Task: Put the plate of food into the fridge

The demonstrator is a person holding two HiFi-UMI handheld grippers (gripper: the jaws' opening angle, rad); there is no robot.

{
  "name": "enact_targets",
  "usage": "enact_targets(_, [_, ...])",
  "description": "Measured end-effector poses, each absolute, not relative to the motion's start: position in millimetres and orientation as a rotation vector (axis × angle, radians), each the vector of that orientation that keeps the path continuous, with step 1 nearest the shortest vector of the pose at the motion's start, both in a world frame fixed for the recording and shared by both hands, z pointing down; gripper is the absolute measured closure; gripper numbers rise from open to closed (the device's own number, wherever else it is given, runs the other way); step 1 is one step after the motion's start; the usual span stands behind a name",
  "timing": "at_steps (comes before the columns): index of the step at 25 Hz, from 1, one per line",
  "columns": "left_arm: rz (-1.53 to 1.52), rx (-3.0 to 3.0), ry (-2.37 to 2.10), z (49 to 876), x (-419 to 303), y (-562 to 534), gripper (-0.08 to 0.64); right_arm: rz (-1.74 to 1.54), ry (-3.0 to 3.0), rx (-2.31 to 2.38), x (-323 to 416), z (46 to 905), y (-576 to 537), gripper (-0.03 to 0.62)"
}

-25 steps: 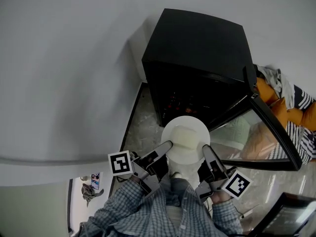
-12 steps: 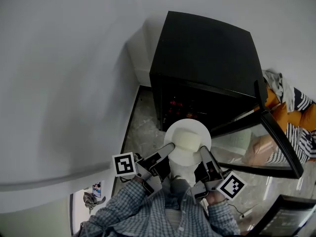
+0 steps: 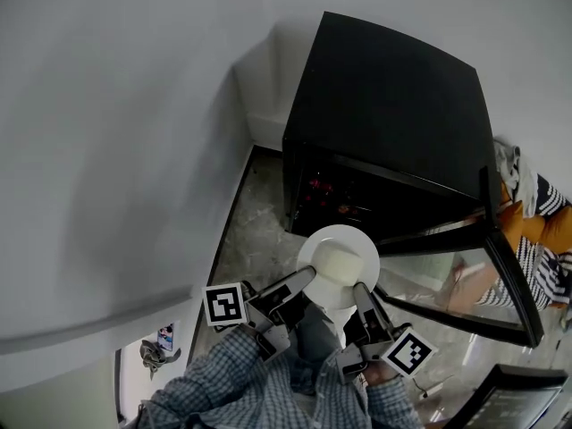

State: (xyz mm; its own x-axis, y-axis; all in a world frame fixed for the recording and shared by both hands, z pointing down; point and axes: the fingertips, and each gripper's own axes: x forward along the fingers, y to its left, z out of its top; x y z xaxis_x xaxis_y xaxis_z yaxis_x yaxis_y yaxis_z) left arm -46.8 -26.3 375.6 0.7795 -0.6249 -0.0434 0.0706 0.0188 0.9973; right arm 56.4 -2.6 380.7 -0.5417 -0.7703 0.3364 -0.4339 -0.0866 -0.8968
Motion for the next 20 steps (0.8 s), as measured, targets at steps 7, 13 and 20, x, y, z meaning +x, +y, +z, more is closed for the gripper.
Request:
enact_targets(7, [-0.54, 1.486, -0.537, 398.9, -42.8, -32.4, 0.499, -1.736, 1.888, -1.27, 58.8, 405.2, -4.5, 0.534])
enact_targets(13, [-0.564, 1.482, -0.56, 415.4, -39.5, -43.7, 0.499, -1.754, 1.896, -1.236, 61.1, 422.3, -14.0, 0.534])
enact_targets(20, [-0.617, 1.461, -0.595, 440.9, -37.5, -60.5, 0.499, -1.739, 1.917, -1.209, 67.0, 447.4, -38.3, 0.534])
